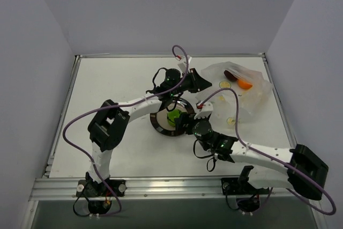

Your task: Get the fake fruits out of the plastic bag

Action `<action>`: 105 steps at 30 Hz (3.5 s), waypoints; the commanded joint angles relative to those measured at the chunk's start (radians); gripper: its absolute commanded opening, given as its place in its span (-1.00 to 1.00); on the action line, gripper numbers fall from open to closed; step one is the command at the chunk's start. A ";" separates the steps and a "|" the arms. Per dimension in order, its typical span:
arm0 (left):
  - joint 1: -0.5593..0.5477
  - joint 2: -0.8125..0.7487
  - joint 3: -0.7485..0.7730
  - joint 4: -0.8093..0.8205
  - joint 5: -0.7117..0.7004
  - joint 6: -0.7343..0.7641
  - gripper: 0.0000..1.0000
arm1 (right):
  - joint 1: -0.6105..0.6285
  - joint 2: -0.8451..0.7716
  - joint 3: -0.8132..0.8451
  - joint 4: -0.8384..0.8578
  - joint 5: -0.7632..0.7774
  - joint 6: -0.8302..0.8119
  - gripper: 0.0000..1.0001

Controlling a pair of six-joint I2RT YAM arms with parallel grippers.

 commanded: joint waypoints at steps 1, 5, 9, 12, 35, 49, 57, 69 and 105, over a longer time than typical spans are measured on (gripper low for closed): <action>0.001 -0.073 -0.002 0.043 -0.014 0.025 -0.95 | 0.015 -0.210 -0.005 -0.223 0.006 0.030 0.55; -0.009 -0.074 -0.017 0.050 -0.031 0.032 -0.95 | 0.015 -0.496 0.027 -0.438 0.012 0.039 -0.53; -0.041 -0.074 -0.026 0.058 -0.045 0.041 -0.95 | 0.012 -0.612 0.088 -0.605 0.099 0.035 -0.77; -0.062 -0.085 -0.029 0.058 -0.054 0.050 -0.95 | -0.001 -0.591 0.099 -0.668 0.220 0.047 -0.83; -0.294 -0.185 -0.163 0.253 -0.091 -0.011 -0.95 | -0.986 -0.129 0.133 -0.400 -0.180 0.003 -0.84; -0.342 -0.137 -0.206 0.351 -0.101 -0.073 -0.95 | -1.170 0.065 0.181 -0.294 -0.262 0.033 0.76; -0.352 -0.128 -0.223 0.391 -0.100 -0.088 -0.95 | -1.171 0.233 0.191 -0.052 -0.338 0.095 0.78; -0.354 -0.104 -0.232 0.423 -0.075 -0.116 -0.95 | -1.171 0.414 0.283 0.008 -0.246 0.111 0.90; -0.292 -0.084 -0.243 0.419 -0.068 -0.123 -0.95 | -1.144 0.328 0.302 -0.082 -0.338 0.136 -0.46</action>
